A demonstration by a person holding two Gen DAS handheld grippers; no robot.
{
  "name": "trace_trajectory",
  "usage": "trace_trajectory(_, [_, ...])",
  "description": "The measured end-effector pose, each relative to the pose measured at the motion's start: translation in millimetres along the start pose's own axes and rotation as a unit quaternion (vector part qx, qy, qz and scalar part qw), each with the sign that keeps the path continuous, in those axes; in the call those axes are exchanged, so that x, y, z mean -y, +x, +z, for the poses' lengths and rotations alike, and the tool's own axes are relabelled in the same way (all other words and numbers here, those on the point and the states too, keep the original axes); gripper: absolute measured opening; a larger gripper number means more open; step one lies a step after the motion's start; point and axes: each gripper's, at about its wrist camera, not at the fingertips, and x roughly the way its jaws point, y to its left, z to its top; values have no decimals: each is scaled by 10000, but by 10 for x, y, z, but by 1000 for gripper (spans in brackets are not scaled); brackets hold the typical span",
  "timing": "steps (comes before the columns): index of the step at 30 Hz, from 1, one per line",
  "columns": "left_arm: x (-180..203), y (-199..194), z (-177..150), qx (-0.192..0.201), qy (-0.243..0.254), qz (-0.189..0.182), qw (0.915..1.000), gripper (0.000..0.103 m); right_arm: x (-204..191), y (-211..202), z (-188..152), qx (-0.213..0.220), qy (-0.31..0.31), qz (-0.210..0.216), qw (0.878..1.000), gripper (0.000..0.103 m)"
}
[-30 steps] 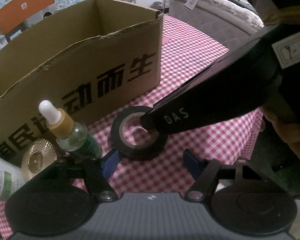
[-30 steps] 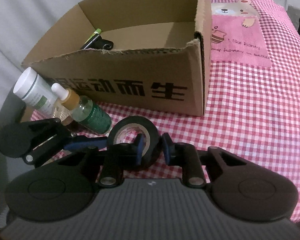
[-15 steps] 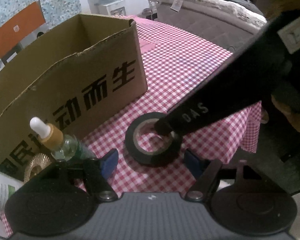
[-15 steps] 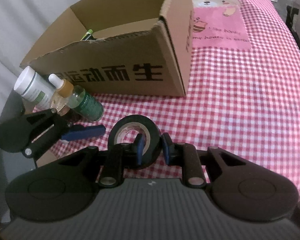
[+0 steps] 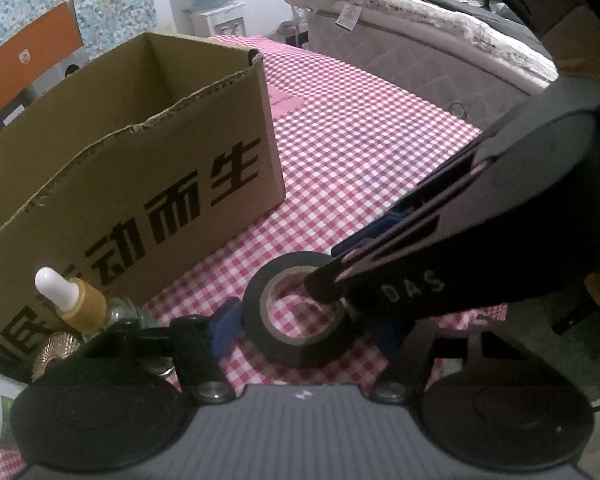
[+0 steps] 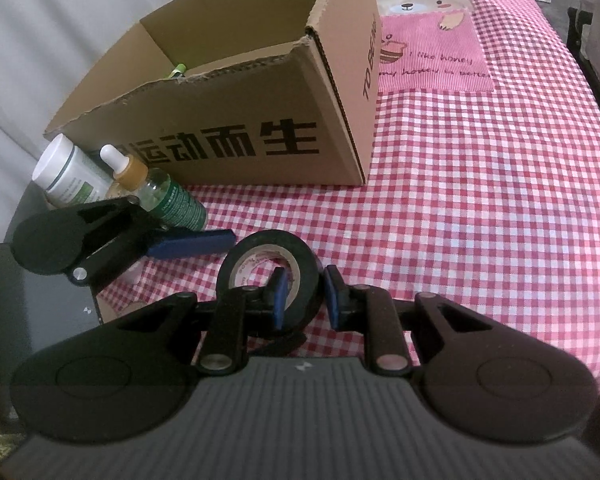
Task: Organize rigid objects
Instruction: 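Carry the black tape roll into the box and open the right gripper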
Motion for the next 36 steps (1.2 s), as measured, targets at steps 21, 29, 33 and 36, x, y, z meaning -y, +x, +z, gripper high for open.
trace_trajectory(21, [42,-813,54,1015,92,495,9936,68,-379,-646,89,812,-336,-145,9960,19])
trace_trajectory(29, [-440,-1442,255,1480,-106,1210,9815,68,-908,-956,638,1423,-1053,293,9838,20])
trace_trajectory(33, [-827,-1503,443,1319,-306,1272,9826,68,-1110,-887,1080,1358,-1250,598,9810,20])
trace_trajectory(36, [-1177,-1413,591,1010,-487,1195,9865,68,-1216,-696,1466,1114,-1302,746,9824,20])
